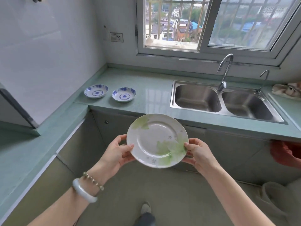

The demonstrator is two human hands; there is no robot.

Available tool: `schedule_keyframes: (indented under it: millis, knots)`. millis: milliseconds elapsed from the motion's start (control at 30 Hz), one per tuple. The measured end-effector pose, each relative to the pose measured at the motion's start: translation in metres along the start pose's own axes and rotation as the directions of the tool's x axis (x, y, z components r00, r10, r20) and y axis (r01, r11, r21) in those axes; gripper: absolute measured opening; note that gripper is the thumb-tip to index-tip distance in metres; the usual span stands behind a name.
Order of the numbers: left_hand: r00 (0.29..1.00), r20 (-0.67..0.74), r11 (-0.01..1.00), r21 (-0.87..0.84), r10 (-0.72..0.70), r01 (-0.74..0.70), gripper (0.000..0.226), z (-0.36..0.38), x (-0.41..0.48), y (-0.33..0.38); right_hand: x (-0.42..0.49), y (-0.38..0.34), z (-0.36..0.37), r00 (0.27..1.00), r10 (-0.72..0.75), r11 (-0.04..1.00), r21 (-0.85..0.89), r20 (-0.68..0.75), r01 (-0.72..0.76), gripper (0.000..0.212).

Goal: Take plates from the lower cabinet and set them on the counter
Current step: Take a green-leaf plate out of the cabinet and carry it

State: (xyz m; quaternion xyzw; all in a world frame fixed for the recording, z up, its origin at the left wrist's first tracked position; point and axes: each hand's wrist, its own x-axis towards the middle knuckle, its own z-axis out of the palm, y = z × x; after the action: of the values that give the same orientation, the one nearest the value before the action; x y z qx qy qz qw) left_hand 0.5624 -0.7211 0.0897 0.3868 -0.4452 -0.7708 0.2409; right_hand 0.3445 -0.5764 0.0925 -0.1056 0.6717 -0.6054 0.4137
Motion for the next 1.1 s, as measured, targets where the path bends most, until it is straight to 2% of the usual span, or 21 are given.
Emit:
schedule_keyframes:
  millis: [233, 433, 833, 1100]
  knots:
    - [1.000, 0.011, 1.000, 0.006, -0.022, 0.022, 0.034, 0.008, 0.135, 0.057, 0.117, -0.059, 0.030, 0.999, 0.009, 1.000, 0.011, -0.033, -0.008, 0.008]
    - [0.999, -0.013, 0.999, 0.026, -0.045, 0.045, 0.032, 0.011, 0.218, 0.080, 0.197, -0.083, 0.049, 0.998, 0.045, 0.999, 0.009, -0.043, -0.044, 0.008]
    - [0.976, -0.215, 0.988, 0.144, -0.028, 0.060, 0.048, 0.017, 0.382, 0.074, 0.385, -0.105, 0.062, 0.996, 0.086, 0.979, -0.181, -0.034, -0.091, 0.007]
    - [0.917, -0.391, 0.955, 0.235, -0.076, 0.180, 0.052, 0.022, 0.472, 0.047, 0.485, -0.091, 0.066, 0.982, 0.181, 0.925, -0.330, -0.057, -0.190, 0.005]
